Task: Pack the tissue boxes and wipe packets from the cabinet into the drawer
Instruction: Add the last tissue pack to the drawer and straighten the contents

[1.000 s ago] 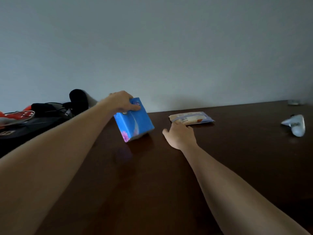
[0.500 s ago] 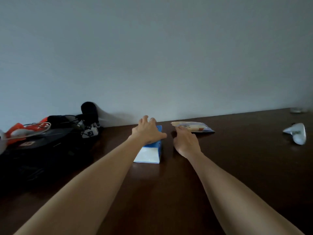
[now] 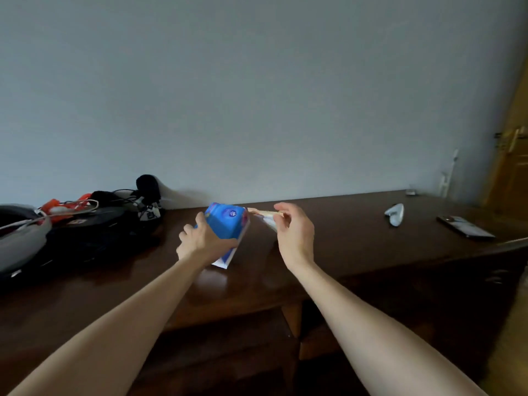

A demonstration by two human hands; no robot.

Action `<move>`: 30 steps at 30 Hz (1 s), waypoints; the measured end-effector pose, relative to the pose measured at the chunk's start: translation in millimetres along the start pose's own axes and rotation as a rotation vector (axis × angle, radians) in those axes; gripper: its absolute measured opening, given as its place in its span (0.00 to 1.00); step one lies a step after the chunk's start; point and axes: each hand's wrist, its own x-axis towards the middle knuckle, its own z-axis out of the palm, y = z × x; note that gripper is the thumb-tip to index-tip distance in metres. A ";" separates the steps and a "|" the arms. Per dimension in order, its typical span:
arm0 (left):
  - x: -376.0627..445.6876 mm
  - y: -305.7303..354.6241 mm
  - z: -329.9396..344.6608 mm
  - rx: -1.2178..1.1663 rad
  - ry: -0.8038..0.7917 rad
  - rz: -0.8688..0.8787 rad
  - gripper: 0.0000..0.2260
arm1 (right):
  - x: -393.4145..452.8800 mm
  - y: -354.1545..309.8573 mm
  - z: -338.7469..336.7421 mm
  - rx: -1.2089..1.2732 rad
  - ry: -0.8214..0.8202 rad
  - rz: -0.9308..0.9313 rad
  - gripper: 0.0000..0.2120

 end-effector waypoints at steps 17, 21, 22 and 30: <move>-238.1 -84.2 24.9 -1.198 -0.367 -0.141 0.49 | -179.7 -17.9 -101.5 0.416 0.330 0.241 0.11; -252.2 -119.0 41.8 -1.303 -0.711 -0.192 0.31 | -228.0 20.3 -77.2 0.293 0.223 0.459 0.11; -257.2 -128.4 46.1 -1.289 -0.771 -0.193 0.30 | -236.9 30.8 -71.8 0.303 0.203 0.549 0.11; -278.0 -200.8 80.5 -1.325 -0.984 -0.337 0.43 | -275.6 98.1 -42.2 0.297 0.111 0.856 0.11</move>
